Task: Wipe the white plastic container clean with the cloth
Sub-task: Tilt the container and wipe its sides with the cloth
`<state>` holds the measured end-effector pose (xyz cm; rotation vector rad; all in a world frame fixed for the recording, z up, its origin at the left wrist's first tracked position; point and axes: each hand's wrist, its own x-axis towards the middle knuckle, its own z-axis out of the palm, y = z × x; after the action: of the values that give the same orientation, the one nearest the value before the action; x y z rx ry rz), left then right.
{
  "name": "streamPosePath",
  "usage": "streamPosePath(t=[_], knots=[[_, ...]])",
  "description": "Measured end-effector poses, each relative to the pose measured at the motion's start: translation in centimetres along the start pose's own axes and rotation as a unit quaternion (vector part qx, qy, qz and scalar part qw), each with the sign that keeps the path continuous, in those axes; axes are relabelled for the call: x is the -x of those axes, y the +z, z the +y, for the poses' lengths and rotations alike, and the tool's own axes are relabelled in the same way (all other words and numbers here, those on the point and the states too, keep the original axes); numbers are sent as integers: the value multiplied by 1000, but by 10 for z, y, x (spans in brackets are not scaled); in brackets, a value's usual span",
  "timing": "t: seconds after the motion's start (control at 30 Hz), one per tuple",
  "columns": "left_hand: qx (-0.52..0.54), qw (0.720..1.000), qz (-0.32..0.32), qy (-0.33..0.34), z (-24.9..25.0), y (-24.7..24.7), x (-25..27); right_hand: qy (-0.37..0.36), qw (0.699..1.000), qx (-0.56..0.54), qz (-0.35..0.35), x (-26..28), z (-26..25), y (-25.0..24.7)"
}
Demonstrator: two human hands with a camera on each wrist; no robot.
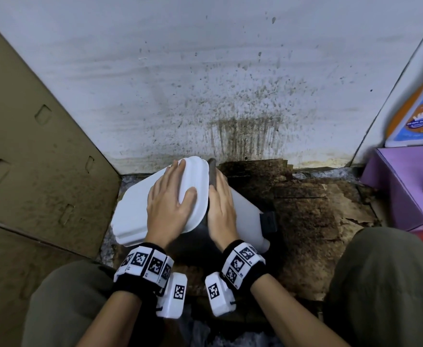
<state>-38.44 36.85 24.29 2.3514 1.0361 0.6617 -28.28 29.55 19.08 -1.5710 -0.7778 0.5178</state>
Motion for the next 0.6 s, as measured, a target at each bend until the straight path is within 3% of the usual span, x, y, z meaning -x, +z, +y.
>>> streamPosePath(t=[0.1,0.2,0.4,0.6], knots=[[3,1000,-2,3,-5,-3,1,-49,998,34,-12,5,6,-3],[7,1000,-8,11,-8,-3,3,-51,997,40,-32,6,26,-15],[18,1000,0,8,-5,-5,3,86,995,43,21,6,93,-47],[-5,999,-17,27,3,1,7,140,987,50,57,13,113,-60]])
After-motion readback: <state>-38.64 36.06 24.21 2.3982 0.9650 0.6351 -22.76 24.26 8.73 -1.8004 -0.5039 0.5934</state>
